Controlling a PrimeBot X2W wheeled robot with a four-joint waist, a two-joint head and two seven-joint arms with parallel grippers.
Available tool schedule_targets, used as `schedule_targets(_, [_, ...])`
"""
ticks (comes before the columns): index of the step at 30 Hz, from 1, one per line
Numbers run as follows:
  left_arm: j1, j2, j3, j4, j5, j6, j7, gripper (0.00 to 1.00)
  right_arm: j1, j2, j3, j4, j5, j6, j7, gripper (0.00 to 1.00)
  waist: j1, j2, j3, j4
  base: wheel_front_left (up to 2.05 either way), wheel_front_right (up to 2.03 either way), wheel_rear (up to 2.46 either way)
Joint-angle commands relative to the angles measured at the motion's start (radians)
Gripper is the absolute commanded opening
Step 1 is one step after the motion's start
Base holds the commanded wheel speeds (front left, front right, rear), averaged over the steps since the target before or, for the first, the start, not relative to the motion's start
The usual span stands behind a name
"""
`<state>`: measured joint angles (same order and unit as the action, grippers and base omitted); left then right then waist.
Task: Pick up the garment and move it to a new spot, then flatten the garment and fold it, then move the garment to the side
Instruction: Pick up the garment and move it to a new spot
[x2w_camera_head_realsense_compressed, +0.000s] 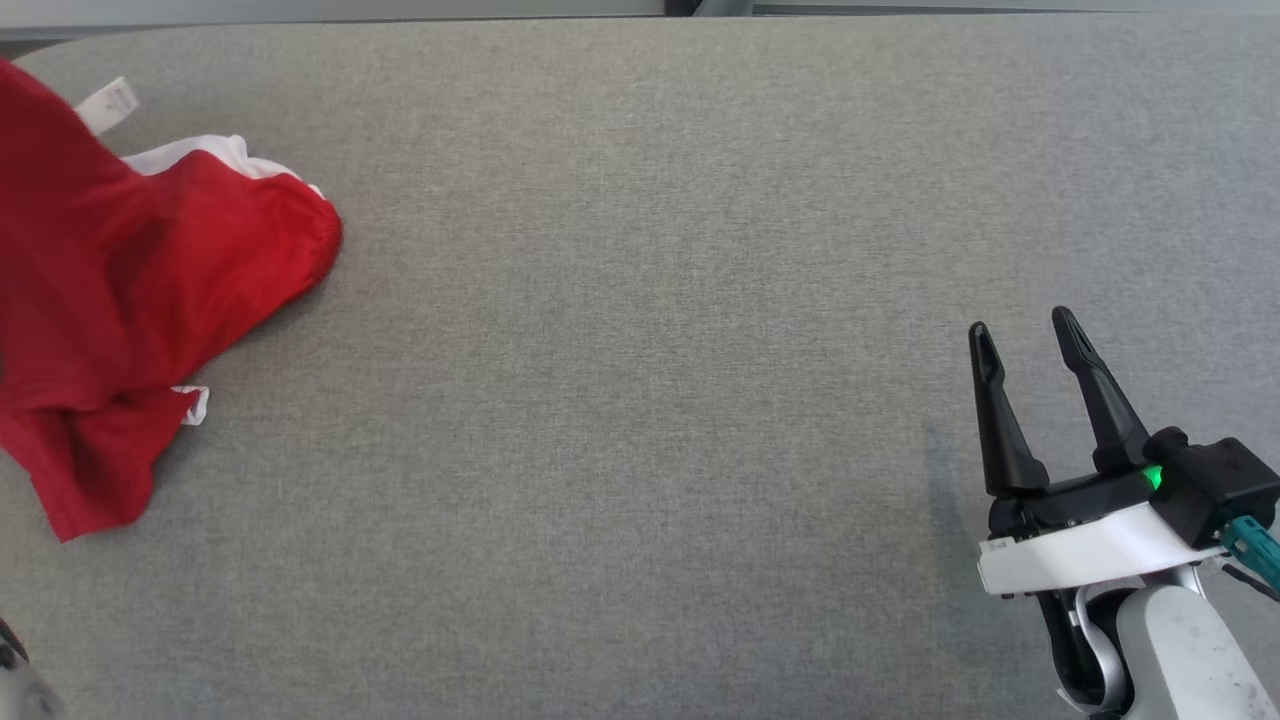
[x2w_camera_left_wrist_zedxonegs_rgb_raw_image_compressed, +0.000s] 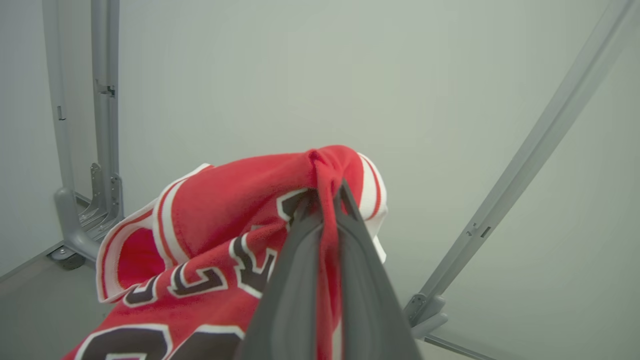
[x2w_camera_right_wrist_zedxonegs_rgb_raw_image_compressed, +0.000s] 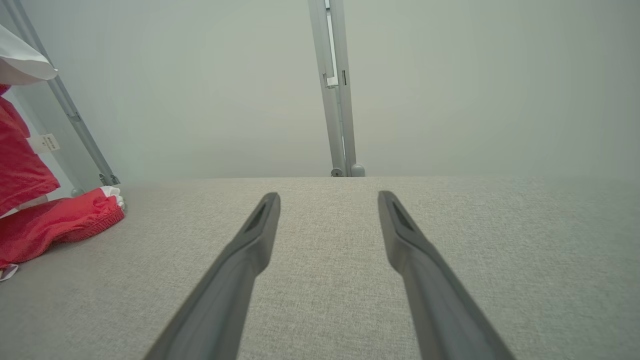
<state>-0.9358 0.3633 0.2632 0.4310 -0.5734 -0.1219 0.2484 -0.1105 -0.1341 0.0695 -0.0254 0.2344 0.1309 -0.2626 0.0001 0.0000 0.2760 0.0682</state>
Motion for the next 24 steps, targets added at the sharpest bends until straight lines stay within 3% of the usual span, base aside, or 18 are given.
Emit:
schedule_targets(1, [0.037,-0.025,-0.021,-0.079,-0.024,-0.004,0.027,0.0,0.014,0.009,-0.008,-0.003,-0.003,0.0,-0.004,1.0,-0.0001,0.0,-0.036,-0.045,0.0,0.0,0.0])
schedule_targets(4, [0.089,-0.065,-0.054,-0.262,-0.057,-0.003,0.091,0.0,0.026,0.019,-0.01,-0.002,-0.002,0.0,-0.003,1.0,-0.0001,0.0,-0.051,-0.077,0.0,0.0,0.0])
schedule_targets(11, [0.205,-0.196,-0.152,-0.636,-0.147,0.054,0.252,0.0,0.029,0.047,-0.014,-0.005,0.003,0.0,-0.003,1.0,-0.0001,0.0,-0.068,-0.158,0.0,0.0,0.0])
schedule_targets(18, [0.306,-0.267,-0.309,-0.781,-0.126,0.088,0.325,0.0,0.027,0.065,-0.026,-0.004,0.01,0.0,-0.004,1.0,-0.0001,0.0,-0.063,-0.217,0.0,0.0,0.0])
schedule_targets(24, [0.431,-0.281,-0.432,-0.74,-0.048,0.099,0.298,0.0,0.027,0.075,-0.034,-0.006,0.019,0.0,-0.004,1.0,-0.0001,0.0,-0.048,-0.265,0.0,0.0,0.0])
